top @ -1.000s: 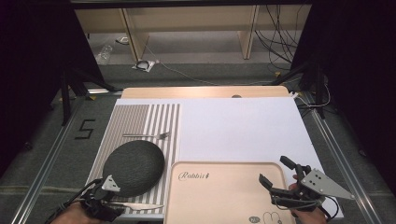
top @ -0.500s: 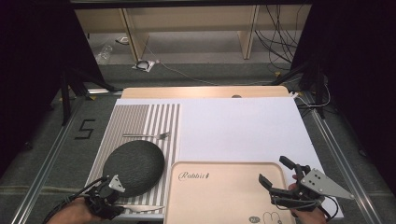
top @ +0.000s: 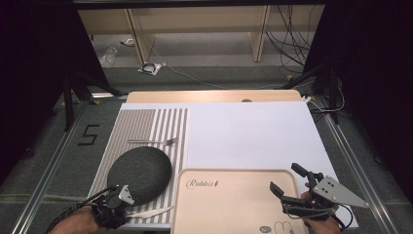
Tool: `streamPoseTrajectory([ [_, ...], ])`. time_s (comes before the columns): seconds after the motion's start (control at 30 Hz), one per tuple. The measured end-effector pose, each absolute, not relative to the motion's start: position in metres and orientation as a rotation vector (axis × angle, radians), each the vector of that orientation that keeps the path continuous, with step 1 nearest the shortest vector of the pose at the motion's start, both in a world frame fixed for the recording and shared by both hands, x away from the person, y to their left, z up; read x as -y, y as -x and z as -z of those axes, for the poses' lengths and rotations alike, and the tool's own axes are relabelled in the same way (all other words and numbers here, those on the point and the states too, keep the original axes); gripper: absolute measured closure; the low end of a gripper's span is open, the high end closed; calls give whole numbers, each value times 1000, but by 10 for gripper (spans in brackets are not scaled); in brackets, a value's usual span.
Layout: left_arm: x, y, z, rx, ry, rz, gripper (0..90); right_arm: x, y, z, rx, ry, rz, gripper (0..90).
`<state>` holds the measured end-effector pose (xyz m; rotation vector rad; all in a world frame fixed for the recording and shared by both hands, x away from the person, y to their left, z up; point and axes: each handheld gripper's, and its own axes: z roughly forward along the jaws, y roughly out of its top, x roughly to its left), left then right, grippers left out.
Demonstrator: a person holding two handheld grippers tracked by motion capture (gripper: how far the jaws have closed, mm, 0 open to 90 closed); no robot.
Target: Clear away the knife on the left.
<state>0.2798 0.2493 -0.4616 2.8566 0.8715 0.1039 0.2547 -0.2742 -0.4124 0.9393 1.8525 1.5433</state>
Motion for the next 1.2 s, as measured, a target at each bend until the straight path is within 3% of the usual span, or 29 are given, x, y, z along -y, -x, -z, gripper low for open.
streamPoseTrajectory([
  [0.1,-247,-277,462,-845,-2870,-104,777,274,-255,413,-1851,-938,-1548,113],
  [0.57,-244,-274,460,-769,-2896,-145,792,273,-256,413,-1861,-943,-1541,116],
  [1.2,-227,-262,435,-803,-2758,-213,793,274,-257,414,-1865,-936,-1537,117],
])
